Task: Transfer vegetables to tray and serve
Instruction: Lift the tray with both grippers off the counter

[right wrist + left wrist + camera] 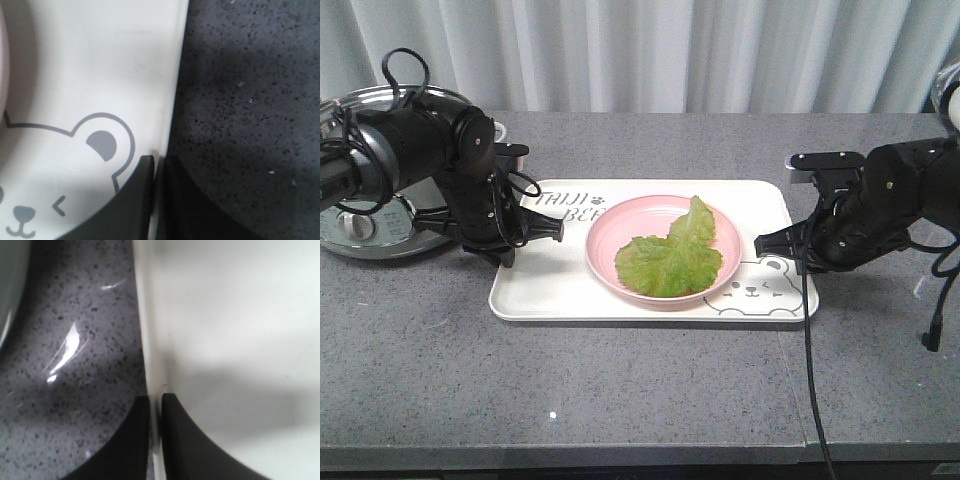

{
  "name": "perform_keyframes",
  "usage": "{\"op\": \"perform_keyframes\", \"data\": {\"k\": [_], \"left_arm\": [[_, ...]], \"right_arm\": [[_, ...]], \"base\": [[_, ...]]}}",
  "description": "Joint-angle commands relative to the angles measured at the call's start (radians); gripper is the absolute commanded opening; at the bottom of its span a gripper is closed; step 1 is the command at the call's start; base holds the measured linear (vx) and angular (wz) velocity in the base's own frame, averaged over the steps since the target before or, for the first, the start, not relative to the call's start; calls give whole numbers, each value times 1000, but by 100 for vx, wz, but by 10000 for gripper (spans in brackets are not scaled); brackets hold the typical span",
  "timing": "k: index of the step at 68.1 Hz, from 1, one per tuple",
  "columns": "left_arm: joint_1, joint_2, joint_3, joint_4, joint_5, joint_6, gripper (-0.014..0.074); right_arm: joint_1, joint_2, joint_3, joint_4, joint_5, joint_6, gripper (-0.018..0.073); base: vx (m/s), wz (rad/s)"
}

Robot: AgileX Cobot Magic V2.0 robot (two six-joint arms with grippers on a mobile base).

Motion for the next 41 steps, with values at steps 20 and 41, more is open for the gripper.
{"op": "perform_keyframes", "data": {"k": [20, 41], "left_arm": [[-21, -171, -28, -48, -21, 26, -8], [-21, -249, -28, -53, 19, 42, -8]], "right_arm": [[6, -144, -27, 11, -30, -16, -4], [3, -212, -27, 11, 24, -13, -4]], "base": [[0, 0], [0, 0]]}}
